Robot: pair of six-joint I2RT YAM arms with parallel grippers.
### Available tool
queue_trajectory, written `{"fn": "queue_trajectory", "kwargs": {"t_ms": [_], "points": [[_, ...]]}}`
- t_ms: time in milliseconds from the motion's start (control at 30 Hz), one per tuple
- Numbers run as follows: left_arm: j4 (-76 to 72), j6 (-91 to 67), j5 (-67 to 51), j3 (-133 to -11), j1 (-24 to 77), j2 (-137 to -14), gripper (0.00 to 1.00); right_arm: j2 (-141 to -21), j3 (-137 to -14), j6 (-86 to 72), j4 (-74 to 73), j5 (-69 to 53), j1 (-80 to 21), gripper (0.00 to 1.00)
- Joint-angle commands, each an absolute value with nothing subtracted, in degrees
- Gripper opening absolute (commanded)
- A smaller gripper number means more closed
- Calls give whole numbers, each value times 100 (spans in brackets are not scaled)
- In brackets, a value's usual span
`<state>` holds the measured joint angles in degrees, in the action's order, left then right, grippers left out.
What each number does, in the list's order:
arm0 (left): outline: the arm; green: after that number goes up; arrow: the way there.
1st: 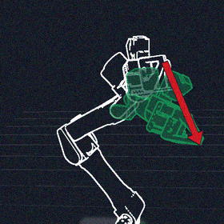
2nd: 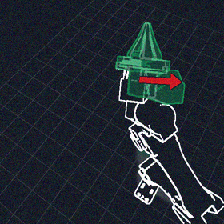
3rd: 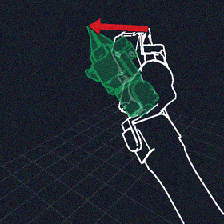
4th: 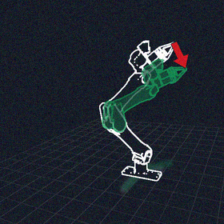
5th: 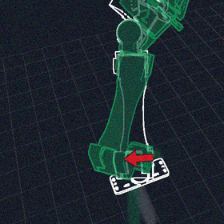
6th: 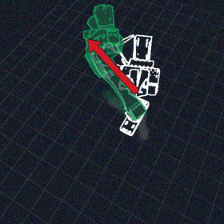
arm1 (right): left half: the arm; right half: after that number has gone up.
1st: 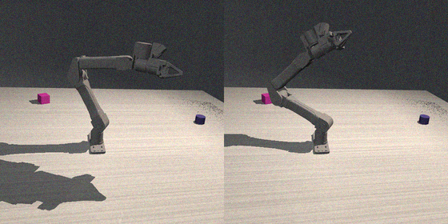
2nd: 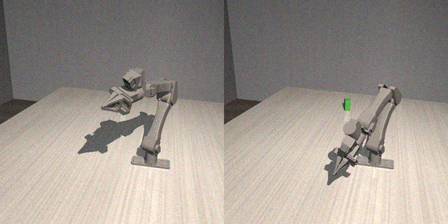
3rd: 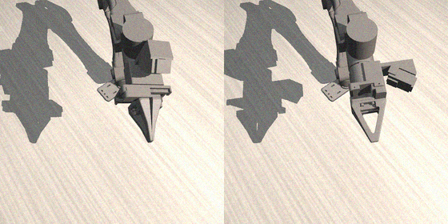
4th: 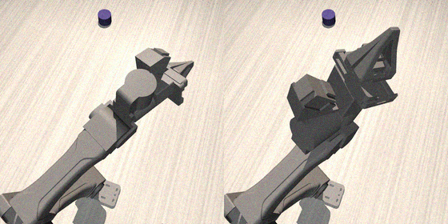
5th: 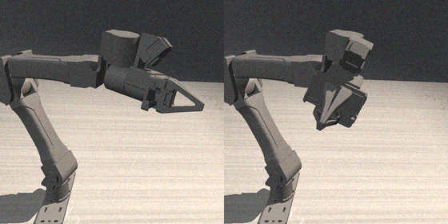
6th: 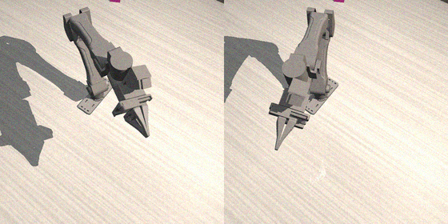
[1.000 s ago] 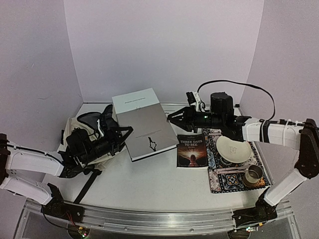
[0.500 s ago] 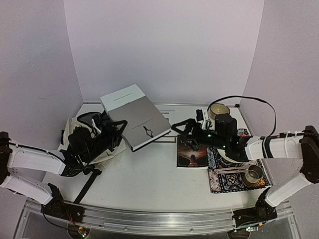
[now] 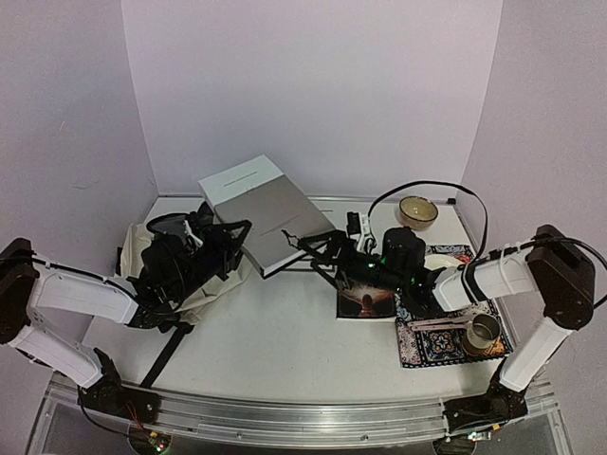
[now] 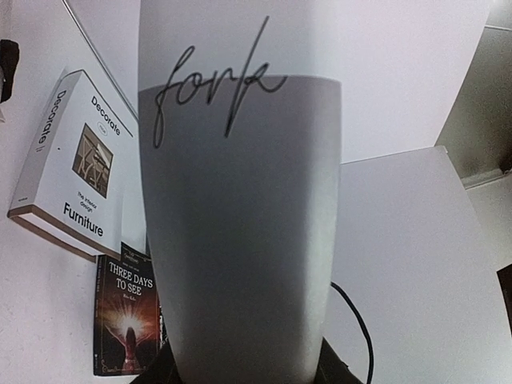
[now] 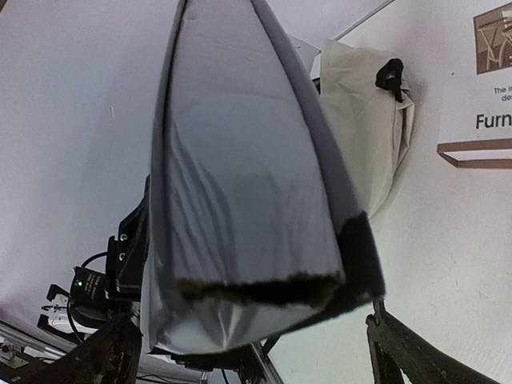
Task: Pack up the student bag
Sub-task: Pass from the left arm to the right
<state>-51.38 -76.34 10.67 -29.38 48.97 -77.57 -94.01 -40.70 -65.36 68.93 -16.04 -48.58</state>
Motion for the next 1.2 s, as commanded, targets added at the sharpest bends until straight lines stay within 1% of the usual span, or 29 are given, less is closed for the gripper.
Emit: {"fn": "queue_trajectory", "kwargs": {"t_ms": [0, 133, 200, 233, 400, 467, 533, 700, 867, 933, 1000, 1067, 1167], "points": [[-5833, -7864, 967, -3322, 4896, -7907, 36, -9716, -4631, -6755, 7862, -1711, -4889, 98], [-5960, -7883, 890, -3325, 4894, -8009, 37, -9943, -4818, -6822, 8098, -1704, -4890, 98], [-5974, -7875, 856, -3327, 4903, -8047, 37, -10009, -4913, -6814, 8135, -1718, -4887, 96], [-5978, -7907, 847, -3315, 4904, -8065, 38, -10051, -4951, -6812, 8170, -1735, -4890, 93], [-6006, -7958, 859, -3241, 4903, -8114, 42, -10229, -5086, -6854, 8390, -1773, -4891, 71], [-6011, -7954, 847, -3214, 4909, -8121, 45, -10283, -5097, -6860, 8484, -1791, -4888, 64], [-6007, -7941, 850, -3178, 4901, -8115, 47, -10322, -5100, -6870, 8578, -1818, -4887, 59], [-6008, -7869, 1009, -2923, 4896, -8005, 62, -10300, -5064, -6834, 8657, -1863, -4849, 47], [-5975, -7476, 1256, -2468, 4861, -7693, 81, -10170, -4886, -6820, 8660, -1850, -4676, 43], [-5788, -7253, 1257, -2350, 4792, -7536, 86, -10116, -4802, -6816, 8657, -1863, -4594, 42], [-5040, -7019, 1216, -2369, 4643, -7287, 88, -10074, -4743, -6843, 8652, -1938, -4486, 42], [-3965, -6617, 1284, -2510, 4483, -6971, 89, -10030, -4655, -6874, 8656, -2000, -4394, 41], [-3036, -6111, 1462, -2657, 4320, -6576, 90, -9940, -4489, -6899, 8649, -2021, -4267, 39]]}}
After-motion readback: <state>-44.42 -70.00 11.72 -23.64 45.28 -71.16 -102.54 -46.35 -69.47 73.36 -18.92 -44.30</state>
